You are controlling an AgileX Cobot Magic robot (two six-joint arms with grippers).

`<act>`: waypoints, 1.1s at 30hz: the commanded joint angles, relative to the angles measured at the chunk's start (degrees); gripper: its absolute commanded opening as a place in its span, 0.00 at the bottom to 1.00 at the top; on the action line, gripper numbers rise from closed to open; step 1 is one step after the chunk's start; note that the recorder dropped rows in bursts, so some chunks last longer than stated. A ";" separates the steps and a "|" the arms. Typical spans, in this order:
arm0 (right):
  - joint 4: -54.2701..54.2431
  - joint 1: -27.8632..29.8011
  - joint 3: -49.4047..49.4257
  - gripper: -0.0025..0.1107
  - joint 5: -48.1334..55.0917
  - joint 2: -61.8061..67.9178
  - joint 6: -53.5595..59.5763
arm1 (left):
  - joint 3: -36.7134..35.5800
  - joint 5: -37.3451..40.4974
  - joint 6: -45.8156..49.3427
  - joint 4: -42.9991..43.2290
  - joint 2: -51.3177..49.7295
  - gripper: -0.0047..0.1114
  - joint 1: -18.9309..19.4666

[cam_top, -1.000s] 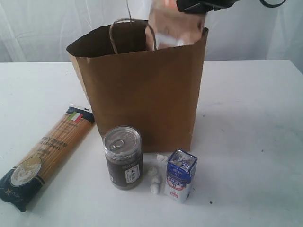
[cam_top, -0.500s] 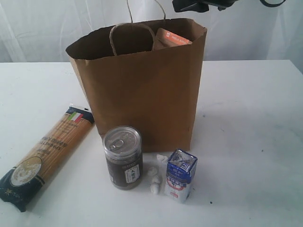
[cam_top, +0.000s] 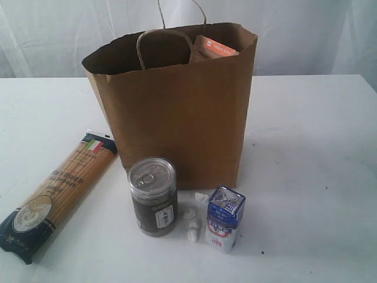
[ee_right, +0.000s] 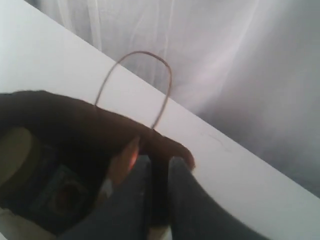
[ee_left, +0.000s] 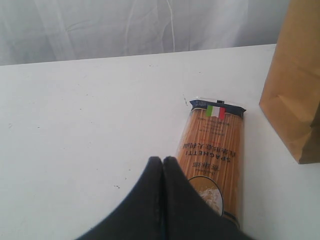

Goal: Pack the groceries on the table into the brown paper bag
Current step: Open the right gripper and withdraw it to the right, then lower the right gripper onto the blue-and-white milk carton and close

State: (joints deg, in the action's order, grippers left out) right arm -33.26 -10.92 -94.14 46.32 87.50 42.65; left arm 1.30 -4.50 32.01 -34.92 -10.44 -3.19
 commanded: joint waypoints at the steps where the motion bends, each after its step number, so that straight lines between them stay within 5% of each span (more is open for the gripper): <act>1: 19.72 0.10 -0.41 0.02 4.55 -4.16 -13.45 | -0.10 -0.05 -0.11 -0.50 -0.19 0.04 -0.34; 11: 51.87 0.10 12.98 0.02 6.34 -13.44 -46.03 | -0.10 -0.05 -0.11 -0.50 -0.19 0.04 -0.34; 18: 52.39 -0.01 33.09 0.02 -13.13 -23.34 -54.73 | -0.10 0.01 -0.33 -0.50 -0.19 0.04 -0.34; 24: 33.26 -0.01 44.10 0.02 -5.03 -28.27 -38.80 | -0.10 0.01 -0.33 -0.50 -0.19 0.04 -0.34; 33: -4.15 -0.01 54.37 0.02 2.40 -27.26 9.34 | -0.10 0.01 -0.23 -0.50 -0.19 0.04 -0.34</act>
State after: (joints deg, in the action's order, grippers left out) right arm -28.02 -10.92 -41.31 49.01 59.76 39.72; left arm 1.30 -4.50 32.01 -34.92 -10.44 -3.19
